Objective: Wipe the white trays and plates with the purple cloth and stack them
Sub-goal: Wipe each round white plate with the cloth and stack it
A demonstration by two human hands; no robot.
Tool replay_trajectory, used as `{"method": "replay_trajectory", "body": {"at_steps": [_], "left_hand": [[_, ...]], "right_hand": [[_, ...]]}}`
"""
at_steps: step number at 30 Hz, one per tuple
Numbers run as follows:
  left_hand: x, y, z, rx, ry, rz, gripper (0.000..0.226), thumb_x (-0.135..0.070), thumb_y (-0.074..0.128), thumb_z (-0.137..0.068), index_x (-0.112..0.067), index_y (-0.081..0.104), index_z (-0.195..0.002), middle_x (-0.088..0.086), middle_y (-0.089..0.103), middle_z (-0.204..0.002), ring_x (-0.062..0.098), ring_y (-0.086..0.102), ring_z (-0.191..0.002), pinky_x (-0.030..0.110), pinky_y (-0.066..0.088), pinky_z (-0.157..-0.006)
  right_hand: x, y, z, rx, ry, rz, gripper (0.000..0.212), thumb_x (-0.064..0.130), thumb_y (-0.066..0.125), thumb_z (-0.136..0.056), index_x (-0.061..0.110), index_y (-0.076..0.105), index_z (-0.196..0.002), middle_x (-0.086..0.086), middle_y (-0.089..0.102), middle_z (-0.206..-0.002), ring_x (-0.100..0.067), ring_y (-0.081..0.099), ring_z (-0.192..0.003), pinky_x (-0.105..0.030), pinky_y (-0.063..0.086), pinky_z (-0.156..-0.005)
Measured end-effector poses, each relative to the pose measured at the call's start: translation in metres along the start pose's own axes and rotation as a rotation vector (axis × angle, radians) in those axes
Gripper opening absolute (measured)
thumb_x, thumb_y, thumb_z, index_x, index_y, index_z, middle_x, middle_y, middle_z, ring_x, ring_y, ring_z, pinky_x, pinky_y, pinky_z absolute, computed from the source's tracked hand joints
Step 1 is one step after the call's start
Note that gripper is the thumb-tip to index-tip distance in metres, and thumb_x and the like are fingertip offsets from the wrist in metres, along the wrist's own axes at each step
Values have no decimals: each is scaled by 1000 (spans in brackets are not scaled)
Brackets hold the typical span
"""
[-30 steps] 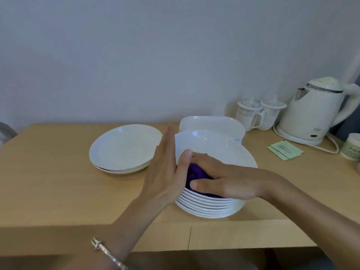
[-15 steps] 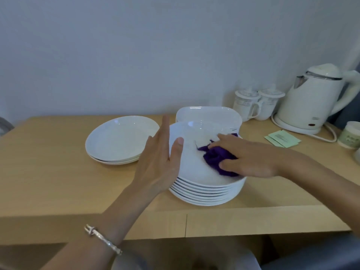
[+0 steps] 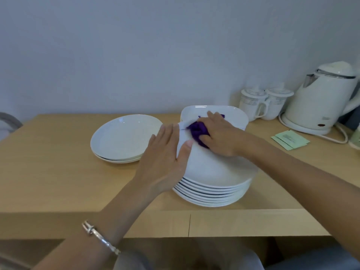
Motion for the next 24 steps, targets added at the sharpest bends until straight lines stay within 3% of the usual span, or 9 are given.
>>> {"method": "replay_trajectory", "body": {"at_steps": [3,8,11,14,16,18,20,22,24], "left_hand": [[9,5,1,84,-109,-69,67,-51,7,-96,-18,-3,-153,-1,-10,-161,7,-11,-146,31,-6,-117],[13,7,4,16,-120,1,83,-75,-9,-79,-33,-14,-149,-1,-12,-160,9,-11,-146,35,-7,-117],[10,3,6,-67,-91,108,78,-73,-8,-72,-40,-24,-141,-3,-10,-161,6,-13,-145,37,-6,-117],[9,1,6,-89,-83,178,73,-73,-4,-72,-42,-26,-135,-7,-10,-160,2,-15,-144,36,-7,-116],[10,3,5,-63,-92,140,70,-74,-6,-71,-44,-29,-130,-8,-12,-160,0,-16,-143,36,-8,-116],[12,4,4,-31,-108,95,73,-74,-9,-70,-43,-31,-131,-8,-12,-160,0,-15,-144,37,-8,-117],[14,5,4,-8,-122,73,78,-74,-9,-71,-41,-30,-138,-8,-10,-160,2,-12,-145,40,-7,-118],[15,6,4,10,-133,56,78,-74,-11,-71,-41,-29,-139,-6,-9,-161,5,-11,-146,42,-6,-118],[14,8,5,26,-143,32,77,-74,-14,-69,-43,-32,-137,-4,-10,-161,7,-11,-146,42,-7,-117]], "right_hand": [[-14,-12,48,106,32,-7,38,31,42,-94,22,42,-131,2,39,-122,-21,35,-122,-34,34,-95],[47,-7,97,435,-117,-546,27,22,51,-92,30,51,-118,8,59,-111,-14,54,-104,-30,44,-90],[85,-9,60,236,-335,-588,23,10,52,-90,11,53,-113,-8,58,-108,-19,55,-98,-33,45,-86],[82,-4,8,38,-342,-522,10,7,52,-86,2,51,-95,-11,50,-90,-16,49,-83,-33,42,-75],[54,0,-16,-44,-252,-314,26,23,48,-88,9,49,-110,-1,38,-105,-23,40,-111,-38,36,-96],[13,1,-18,-42,-91,-82,42,32,43,-92,17,41,-132,-7,31,-133,-26,20,-136,-45,25,-110],[-16,-2,7,36,29,53,47,32,41,-96,20,33,-141,-7,16,-154,-26,6,-145,-43,16,-116],[-23,-12,45,118,43,56,32,31,43,-94,28,46,-126,3,32,-143,-25,21,-138,-36,29,-105],[-7,-17,83,260,23,-149,13,28,48,-91,28,53,-102,8,48,-109,-18,45,-109,-28,38,-80]]}}
Point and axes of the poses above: each hand's wrist, its own z-axis away from the middle knuckle, its own y-axis out of the palm, x = y × z, the point moved 8 cm from there along -z, towards the middle knuckle
